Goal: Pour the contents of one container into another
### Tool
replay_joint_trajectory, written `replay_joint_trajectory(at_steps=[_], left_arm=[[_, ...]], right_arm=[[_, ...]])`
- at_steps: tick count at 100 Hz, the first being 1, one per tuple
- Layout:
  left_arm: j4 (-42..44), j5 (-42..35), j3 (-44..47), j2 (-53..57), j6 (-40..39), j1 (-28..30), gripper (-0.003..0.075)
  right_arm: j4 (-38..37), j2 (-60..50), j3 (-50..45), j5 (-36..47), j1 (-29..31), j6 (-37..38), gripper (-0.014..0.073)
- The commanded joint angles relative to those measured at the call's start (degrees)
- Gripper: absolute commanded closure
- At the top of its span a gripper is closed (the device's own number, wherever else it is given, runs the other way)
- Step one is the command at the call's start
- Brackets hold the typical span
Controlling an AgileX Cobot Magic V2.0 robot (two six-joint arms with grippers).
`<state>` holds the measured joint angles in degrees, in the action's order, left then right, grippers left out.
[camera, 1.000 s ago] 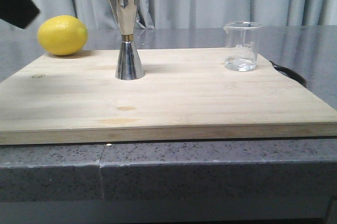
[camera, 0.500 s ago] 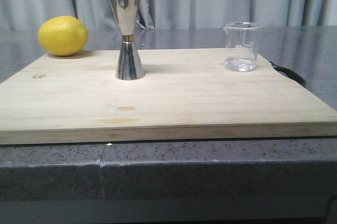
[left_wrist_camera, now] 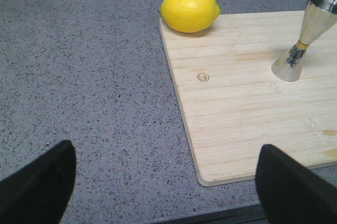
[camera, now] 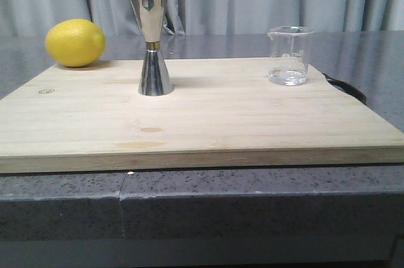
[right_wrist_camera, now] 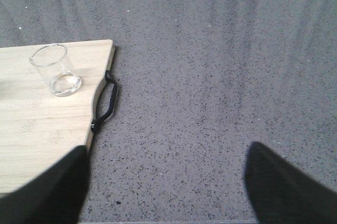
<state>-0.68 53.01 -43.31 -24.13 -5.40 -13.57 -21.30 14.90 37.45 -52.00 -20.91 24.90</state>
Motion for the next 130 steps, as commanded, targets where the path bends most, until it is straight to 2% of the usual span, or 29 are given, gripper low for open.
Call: replay_joint_trajectory(at_steps=[1, 11, 20, 33, 51, 116, 130], left_arm=[[0.08, -5.15, -1.20, -0.52, -0.55, -0.42, 0.0212], [0.08, -5.77, -1.20, -0.52, -0.55, -0.42, 0.0346], [-0.02, -5.77, -1.20, -0.52, -0.55, -0.42, 0.0460], [-0.02, -5.85, -1.20, -0.52, -0.55, -0.42, 0.0602], [-0.02, -5.85, -1.20, -0.52, -0.55, -0.42, 0.0740], [-0.14, -6.39, -1.20, -0.52, -0.55, -0.42, 0.0739], [1.67, -11.93, 2.58, 2.54, -0.14, 1.18, 0.0739]], right_arm=[[-2.14, 0.66, 1.12, 3.57, -0.11, -0.24, 0.0288], [-2.14, 0.66, 1.12, 3.57, -0.11, -0.24, 0.0462], [-2.14, 0.66, 1.12, 3.57, -0.11, -0.24, 0.0552], [-2.14, 0.66, 1.12, 3.57, -0.11, -0.24, 0.0609], [-2.14, 0.66, 1.12, 3.57, -0.11, -0.24, 0.0637], [-2.43, 0.66, 1.12, 5.14, -0.11, -0.24, 0.0637], [-2.43, 0.66, 1.12, 5.14, -0.11, -0.24, 0.0637]])
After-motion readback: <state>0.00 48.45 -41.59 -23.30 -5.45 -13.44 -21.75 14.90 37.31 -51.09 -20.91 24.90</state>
